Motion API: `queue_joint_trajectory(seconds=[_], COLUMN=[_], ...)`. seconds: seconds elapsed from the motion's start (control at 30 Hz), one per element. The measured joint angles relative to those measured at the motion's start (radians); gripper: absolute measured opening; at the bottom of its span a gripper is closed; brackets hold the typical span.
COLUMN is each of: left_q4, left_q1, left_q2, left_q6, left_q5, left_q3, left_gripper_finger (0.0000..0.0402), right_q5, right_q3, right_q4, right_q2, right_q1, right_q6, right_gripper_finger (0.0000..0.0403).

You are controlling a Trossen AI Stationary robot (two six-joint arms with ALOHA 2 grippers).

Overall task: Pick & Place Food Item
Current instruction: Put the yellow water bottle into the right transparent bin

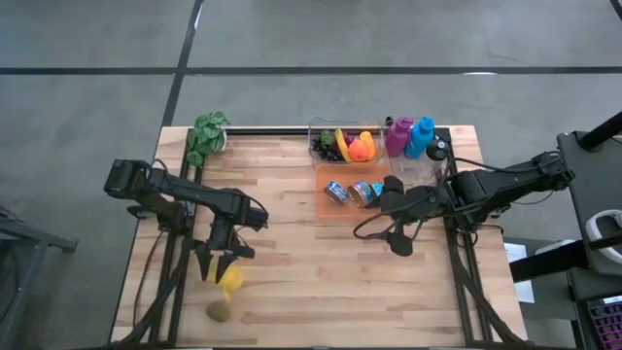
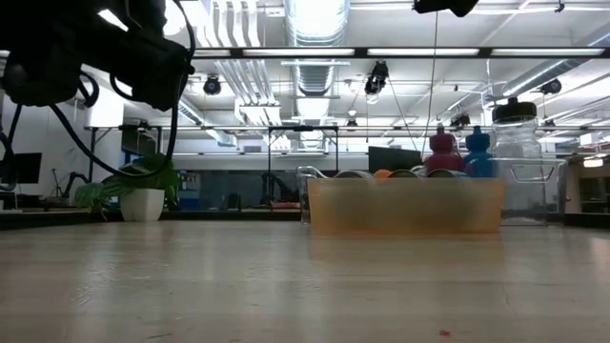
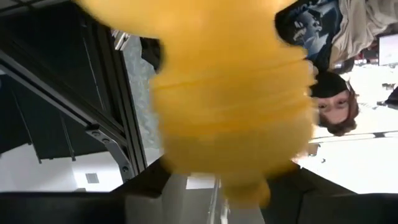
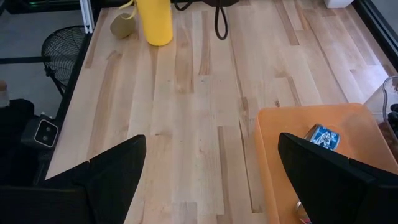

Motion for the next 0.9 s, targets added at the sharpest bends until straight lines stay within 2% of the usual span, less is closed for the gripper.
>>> queue_joint_trajectory(seconds=[0.53, 0.9], left_q4=[-0.001, -0.05], left_q1=[0.004, 0.004], left_q2=[-0.009, -0.191], left_q6=[0.041, -0.015], left_q5=[0.003, -0.026], left_q3=[0.0, 0.001], left_gripper_finger=[0.0174, 0.0182], right_q5=[0.0, 0.0], right_q3=[0.0, 0.0], right_q4=[0.0, -0.001], right_q2=[0.0, 0.0], right_q1=[0.0, 0.0], right_q6=[0.0, -0.001], right_gripper_finger=[0.0364, 0.0364])
